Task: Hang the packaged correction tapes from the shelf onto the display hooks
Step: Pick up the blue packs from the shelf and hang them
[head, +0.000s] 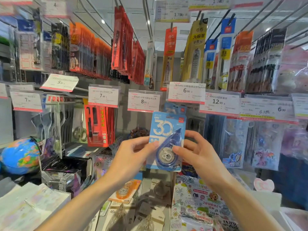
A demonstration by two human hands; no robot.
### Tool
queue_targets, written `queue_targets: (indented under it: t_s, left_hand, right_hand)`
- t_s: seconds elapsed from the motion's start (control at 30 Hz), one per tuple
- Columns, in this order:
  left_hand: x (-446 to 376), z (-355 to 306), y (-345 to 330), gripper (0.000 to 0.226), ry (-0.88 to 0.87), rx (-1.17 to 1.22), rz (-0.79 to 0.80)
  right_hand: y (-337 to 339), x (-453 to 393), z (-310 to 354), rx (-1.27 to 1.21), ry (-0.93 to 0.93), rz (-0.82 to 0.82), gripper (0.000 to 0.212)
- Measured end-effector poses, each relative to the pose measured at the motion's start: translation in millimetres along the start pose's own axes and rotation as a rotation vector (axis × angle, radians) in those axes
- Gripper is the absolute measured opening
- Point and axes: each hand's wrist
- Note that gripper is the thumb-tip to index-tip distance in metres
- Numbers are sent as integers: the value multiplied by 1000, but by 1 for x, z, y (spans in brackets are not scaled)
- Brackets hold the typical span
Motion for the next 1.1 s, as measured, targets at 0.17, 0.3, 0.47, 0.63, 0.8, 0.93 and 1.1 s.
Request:
queue_targets:
  t_s: [0.17,0.3,0.47,0.63,0.8,0.93,1.1]
  left_hand:
    - [-6,-7,-1,6,-16,-62,-82]
    - [-24,-32,-2,10,-164,-220,-122]
    - [-55,-70,-1,34,-557,-561,-121]
    - [-70,-85,3,27,-728,-742,-89]
    - [-72,-93,6,13,-832,-754,-78]
    - [-70,-100,6,14,-868,-751,-80]
    - [-69,-103,7,14,-893,-765,-70]
  right_hand:
    - [21,7,1,15,34,-50,41]
    - [37,12,1,79,103,-122,53]
    - [43,17,-2,120,140,-130,50]
    - [42,21,-3,180,152,-140,53]
    - [35,18,-1,179,183,-162,50]
    - [23,12,1,203,203,-178,45]
    - [12,4,4,205,211,-229,60]
Point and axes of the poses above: each hand's wrist, its own x-axis away from the middle knuckle, its own y-axis out of the back of the hand, z = x × y, and after that the axes turned 4 degrees about x, right-handed
